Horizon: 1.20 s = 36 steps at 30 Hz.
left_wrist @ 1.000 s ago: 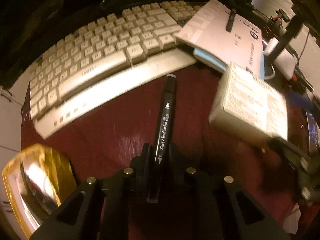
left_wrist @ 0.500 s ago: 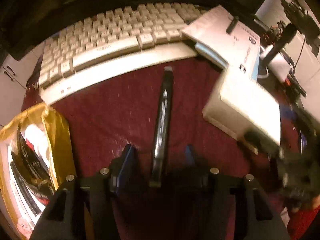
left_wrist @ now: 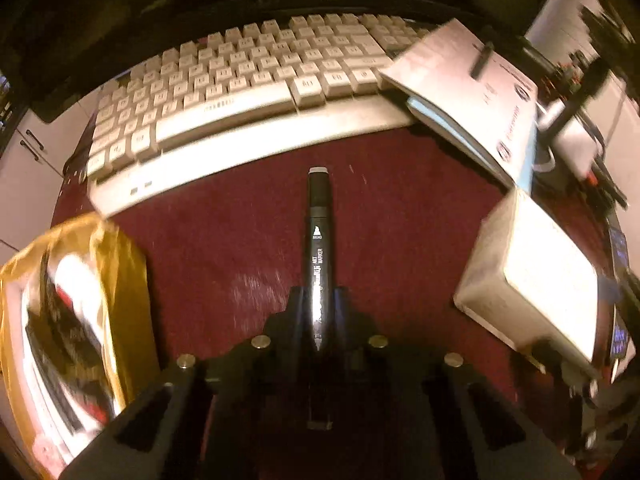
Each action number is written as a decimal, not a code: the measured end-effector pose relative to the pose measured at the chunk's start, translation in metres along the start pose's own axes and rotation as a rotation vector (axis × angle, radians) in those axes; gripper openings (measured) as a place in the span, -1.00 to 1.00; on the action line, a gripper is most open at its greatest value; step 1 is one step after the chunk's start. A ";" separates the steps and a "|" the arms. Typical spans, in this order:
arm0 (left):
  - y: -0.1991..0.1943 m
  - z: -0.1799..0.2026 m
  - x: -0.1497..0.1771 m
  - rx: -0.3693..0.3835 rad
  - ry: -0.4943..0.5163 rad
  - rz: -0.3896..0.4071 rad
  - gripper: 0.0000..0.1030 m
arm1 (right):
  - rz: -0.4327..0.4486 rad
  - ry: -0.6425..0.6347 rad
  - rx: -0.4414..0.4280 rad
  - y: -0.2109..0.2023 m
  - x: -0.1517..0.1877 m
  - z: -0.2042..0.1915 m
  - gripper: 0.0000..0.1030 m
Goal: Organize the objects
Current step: 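Carry the marker over the tray with the left tool while the right tool carries the box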
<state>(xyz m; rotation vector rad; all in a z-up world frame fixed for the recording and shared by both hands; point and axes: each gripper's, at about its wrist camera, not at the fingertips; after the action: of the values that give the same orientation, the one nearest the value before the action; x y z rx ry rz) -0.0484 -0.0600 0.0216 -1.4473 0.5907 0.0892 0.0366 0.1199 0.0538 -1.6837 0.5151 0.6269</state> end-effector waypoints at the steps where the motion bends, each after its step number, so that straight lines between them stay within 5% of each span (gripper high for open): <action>1: -0.004 0.002 0.007 0.004 0.004 -0.007 -0.72 | -0.009 0.003 0.003 -0.001 0.001 0.000 0.69; 5: -0.021 0.023 0.066 -0.002 0.024 -0.017 -0.72 | -0.021 0.000 -0.002 -0.006 0.005 0.001 0.69; 10: -0.024 0.039 0.085 -0.023 0.030 0.014 -0.72 | -0.040 -0.022 0.011 0.005 0.005 -0.002 0.69; 27: -0.023 0.026 0.052 -0.008 0.009 0.048 -0.72 | -0.044 -0.045 0.036 0.009 0.008 -0.004 0.64; 36: -0.043 0.019 0.057 0.031 -0.051 0.110 -0.72 | 0.051 0.005 0.012 -0.011 0.005 -0.002 0.62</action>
<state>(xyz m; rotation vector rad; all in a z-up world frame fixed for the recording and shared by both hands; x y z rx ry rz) 0.0240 -0.0646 0.0362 -1.3780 0.6273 0.2015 0.0476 0.1200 0.0593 -1.6656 0.5657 0.6551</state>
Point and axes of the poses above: each gripper's, at about its wrist camera, not at the fingertips, and y roughly the way its jaws point, z to its right, x to its underside, and after that the axes turned 3 degrees about z, right-handed
